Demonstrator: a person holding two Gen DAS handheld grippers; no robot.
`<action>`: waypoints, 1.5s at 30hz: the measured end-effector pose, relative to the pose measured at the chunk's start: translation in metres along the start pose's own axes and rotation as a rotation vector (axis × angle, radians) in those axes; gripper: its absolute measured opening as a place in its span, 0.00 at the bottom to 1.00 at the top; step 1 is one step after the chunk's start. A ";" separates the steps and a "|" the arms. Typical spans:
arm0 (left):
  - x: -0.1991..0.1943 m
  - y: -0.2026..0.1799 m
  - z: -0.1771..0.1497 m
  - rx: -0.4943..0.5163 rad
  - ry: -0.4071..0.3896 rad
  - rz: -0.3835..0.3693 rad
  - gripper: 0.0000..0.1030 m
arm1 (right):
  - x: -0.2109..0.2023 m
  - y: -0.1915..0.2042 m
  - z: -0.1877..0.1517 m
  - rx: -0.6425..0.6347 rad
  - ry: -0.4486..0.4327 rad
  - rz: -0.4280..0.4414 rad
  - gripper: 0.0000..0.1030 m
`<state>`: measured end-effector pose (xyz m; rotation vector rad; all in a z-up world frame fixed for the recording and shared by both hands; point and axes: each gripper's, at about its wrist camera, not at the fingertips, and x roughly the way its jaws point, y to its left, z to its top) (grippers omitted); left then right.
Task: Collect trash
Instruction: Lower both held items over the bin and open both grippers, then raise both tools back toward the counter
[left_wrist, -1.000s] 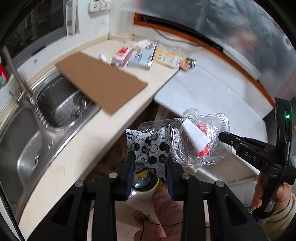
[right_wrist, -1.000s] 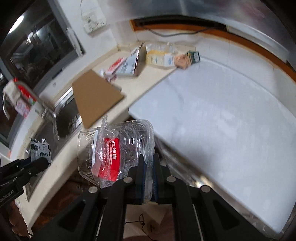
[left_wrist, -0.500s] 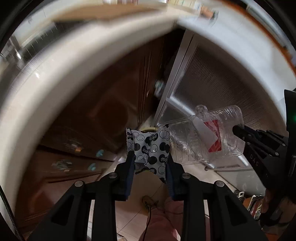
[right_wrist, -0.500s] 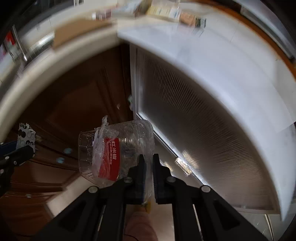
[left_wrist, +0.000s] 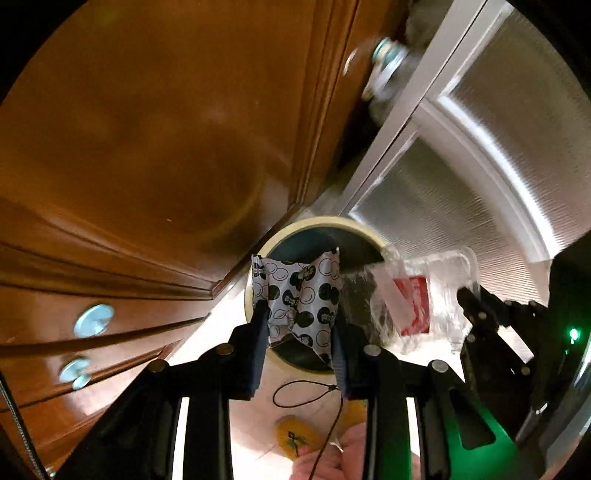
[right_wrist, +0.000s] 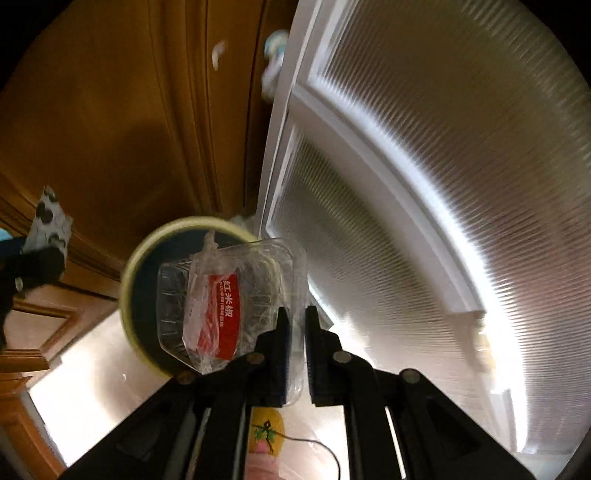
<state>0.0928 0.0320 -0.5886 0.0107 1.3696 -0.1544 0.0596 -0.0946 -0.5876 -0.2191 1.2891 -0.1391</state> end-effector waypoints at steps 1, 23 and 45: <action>0.008 -0.001 -0.001 0.004 0.006 0.003 0.28 | 0.007 0.001 -0.001 0.003 0.010 0.006 0.07; 0.047 0.013 0.009 -0.050 0.086 0.000 0.56 | 0.043 0.008 0.020 0.096 0.168 0.257 0.43; -0.197 -0.016 -0.019 0.013 0.003 -0.028 0.56 | -0.167 -0.040 0.021 0.087 0.113 0.320 0.43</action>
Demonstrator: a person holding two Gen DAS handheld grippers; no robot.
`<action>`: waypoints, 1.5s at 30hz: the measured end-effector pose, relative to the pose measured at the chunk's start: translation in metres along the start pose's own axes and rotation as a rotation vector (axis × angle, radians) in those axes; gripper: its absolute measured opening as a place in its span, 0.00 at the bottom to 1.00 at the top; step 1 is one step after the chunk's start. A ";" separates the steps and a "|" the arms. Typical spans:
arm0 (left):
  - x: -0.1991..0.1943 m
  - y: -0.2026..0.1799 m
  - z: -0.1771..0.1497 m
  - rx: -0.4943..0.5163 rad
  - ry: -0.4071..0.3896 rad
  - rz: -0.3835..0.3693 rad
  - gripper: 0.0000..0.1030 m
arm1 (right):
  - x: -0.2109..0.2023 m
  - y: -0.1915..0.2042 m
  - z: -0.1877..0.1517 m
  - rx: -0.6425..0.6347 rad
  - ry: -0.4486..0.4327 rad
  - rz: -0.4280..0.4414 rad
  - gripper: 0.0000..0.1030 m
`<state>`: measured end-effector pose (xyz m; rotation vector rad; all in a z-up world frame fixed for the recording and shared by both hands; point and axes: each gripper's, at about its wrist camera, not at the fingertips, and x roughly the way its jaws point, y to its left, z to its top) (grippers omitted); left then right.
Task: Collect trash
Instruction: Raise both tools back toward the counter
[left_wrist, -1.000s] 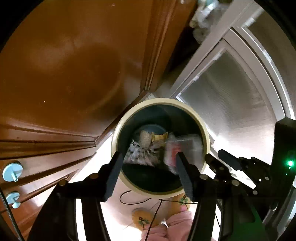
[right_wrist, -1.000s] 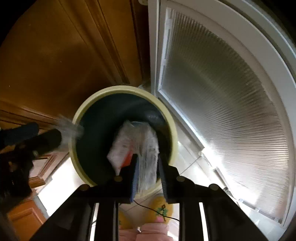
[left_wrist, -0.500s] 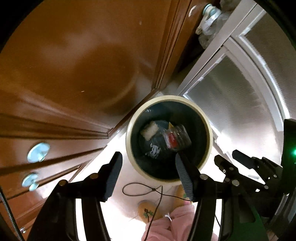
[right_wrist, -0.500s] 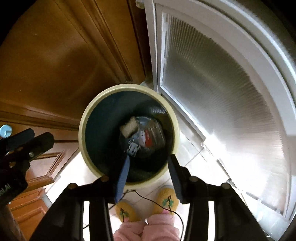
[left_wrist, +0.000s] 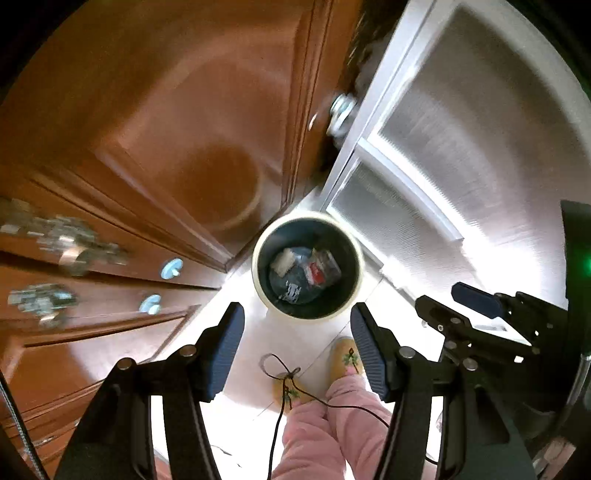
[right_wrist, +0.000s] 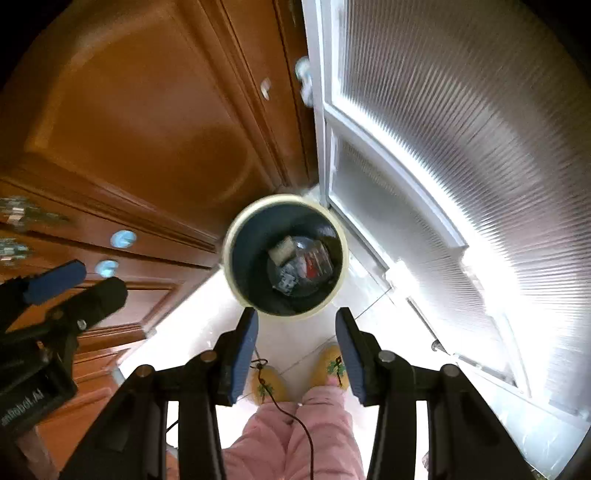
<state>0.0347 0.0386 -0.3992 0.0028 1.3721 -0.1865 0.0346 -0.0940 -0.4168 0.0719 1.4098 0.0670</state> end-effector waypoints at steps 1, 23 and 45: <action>-0.018 -0.002 0.000 0.008 -0.016 -0.002 0.56 | -0.011 0.001 0.000 -0.003 -0.006 0.004 0.43; -0.326 -0.024 0.035 0.198 -0.435 -0.011 0.68 | -0.303 0.031 0.011 -0.003 -0.319 0.088 0.43; -0.362 -0.078 0.239 0.248 -0.464 0.006 0.73 | -0.395 -0.088 0.177 0.157 -0.435 0.123 0.60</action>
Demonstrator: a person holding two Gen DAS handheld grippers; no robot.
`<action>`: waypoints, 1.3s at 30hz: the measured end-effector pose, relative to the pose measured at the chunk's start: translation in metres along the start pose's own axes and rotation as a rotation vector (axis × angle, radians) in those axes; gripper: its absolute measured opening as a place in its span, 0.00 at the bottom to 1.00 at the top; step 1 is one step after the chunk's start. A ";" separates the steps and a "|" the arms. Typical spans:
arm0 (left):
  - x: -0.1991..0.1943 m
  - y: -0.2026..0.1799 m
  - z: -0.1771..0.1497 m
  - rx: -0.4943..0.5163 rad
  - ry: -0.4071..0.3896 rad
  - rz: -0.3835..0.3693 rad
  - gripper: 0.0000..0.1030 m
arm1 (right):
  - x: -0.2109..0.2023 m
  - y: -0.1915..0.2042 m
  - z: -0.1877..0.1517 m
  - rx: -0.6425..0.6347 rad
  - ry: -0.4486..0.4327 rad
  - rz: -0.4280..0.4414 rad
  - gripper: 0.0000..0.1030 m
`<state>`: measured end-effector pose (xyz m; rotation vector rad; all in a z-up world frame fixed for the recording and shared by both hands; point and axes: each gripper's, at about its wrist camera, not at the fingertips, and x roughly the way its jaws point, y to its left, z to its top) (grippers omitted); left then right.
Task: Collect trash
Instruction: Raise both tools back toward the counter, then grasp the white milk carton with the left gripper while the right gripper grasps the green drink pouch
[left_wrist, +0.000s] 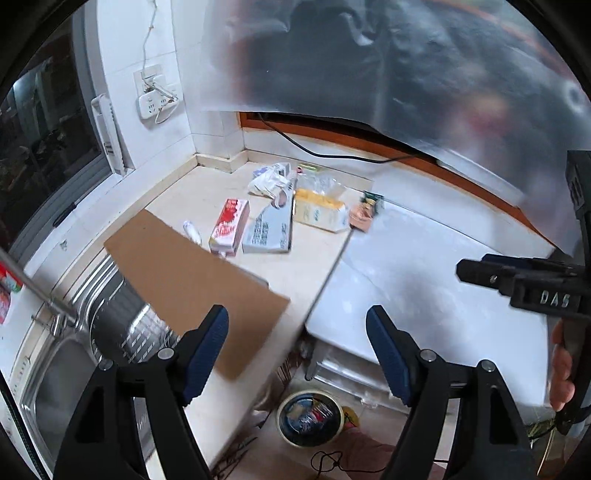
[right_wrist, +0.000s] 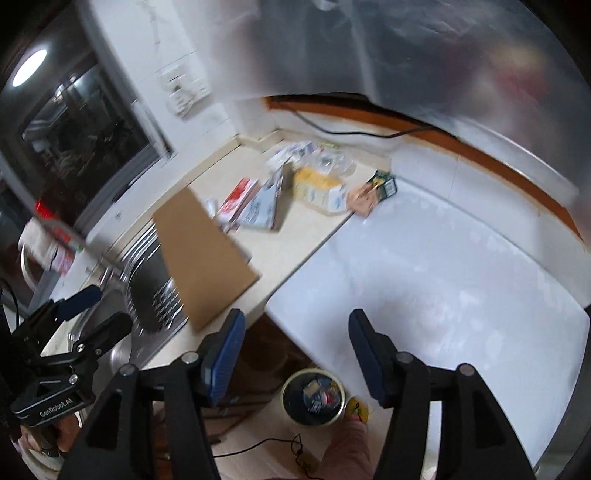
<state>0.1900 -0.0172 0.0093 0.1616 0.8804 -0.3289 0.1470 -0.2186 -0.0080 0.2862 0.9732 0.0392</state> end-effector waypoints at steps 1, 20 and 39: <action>0.011 -0.001 0.010 -0.001 0.008 0.009 0.73 | 0.010 -0.010 0.014 0.021 0.010 0.002 0.60; 0.275 0.000 0.132 -0.067 0.171 0.248 0.73 | 0.249 -0.116 0.152 0.349 0.155 -0.051 0.60; 0.329 0.023 0.136 -0.112 0.194 0.347 0.30 | 0.304 -0.126 0.152 0.333 0.197 -0.130 0.37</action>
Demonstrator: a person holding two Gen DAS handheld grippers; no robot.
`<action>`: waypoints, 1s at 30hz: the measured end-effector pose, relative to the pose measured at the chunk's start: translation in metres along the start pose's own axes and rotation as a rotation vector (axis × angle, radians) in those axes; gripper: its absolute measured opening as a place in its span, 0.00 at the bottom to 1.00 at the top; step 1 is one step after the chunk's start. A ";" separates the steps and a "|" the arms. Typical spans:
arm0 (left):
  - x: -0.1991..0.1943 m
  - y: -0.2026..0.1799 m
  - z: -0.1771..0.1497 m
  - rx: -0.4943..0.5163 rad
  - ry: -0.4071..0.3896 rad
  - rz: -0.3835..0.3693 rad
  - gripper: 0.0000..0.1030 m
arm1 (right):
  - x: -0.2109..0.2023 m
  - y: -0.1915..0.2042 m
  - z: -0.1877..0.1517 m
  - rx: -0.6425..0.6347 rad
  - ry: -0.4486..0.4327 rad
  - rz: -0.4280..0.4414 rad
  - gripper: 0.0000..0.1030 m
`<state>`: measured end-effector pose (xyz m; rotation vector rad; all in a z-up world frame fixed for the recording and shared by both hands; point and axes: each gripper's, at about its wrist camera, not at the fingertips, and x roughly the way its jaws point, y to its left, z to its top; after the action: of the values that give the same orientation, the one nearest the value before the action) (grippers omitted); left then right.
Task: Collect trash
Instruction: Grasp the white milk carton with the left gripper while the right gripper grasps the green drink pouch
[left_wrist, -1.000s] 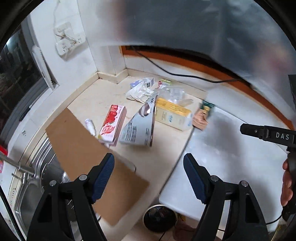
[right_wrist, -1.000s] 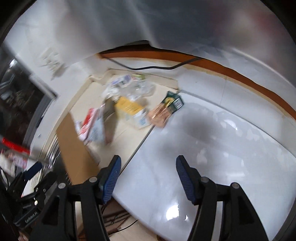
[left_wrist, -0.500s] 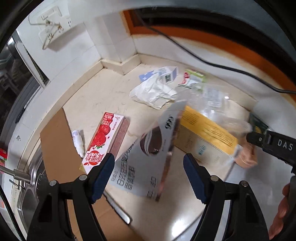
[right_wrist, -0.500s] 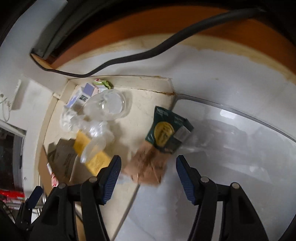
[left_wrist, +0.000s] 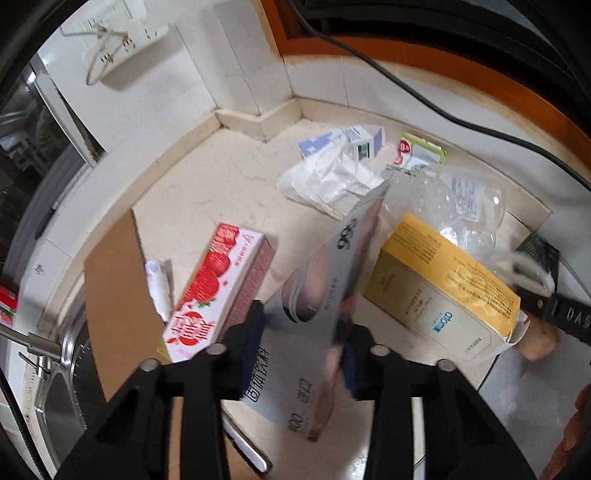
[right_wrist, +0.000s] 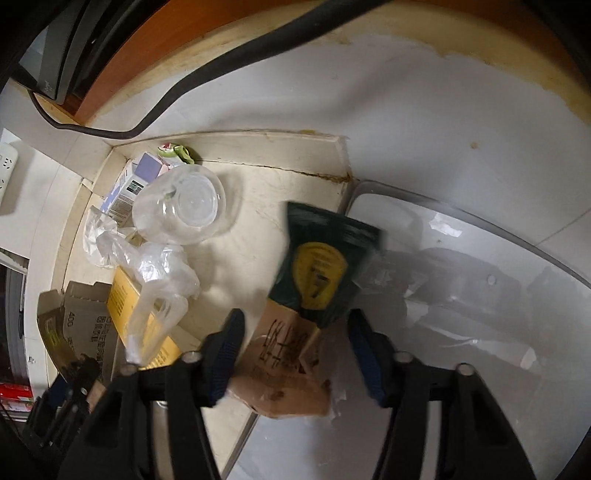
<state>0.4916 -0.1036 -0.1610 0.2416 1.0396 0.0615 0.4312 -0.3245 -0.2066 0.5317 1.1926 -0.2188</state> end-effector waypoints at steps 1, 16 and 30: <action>-0.003 0.001 0.001 -0.003 -0.001 -0.009 0.28 | -0.001 -0.001 -0.002 -0.007 -0.004 0.009 0.35; -0.068 0.019 -0.027 -0.058 -0.030 -0.084 0.20 | -0.050 -0.015 -0.052 -0.067 -0.127 0.008 0.33; -0.189 0.071 -0.100 -0.099 -0.092 -0.163 0.20 | -0.130 -0.011 -0.130 -0.131 -0.217 0.045 0.33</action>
<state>0.3144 -0.0488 -0.0330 0.0690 0.9584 -0.0453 0.2719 -0.2835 -0.1236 0.4085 0.9752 -0.1542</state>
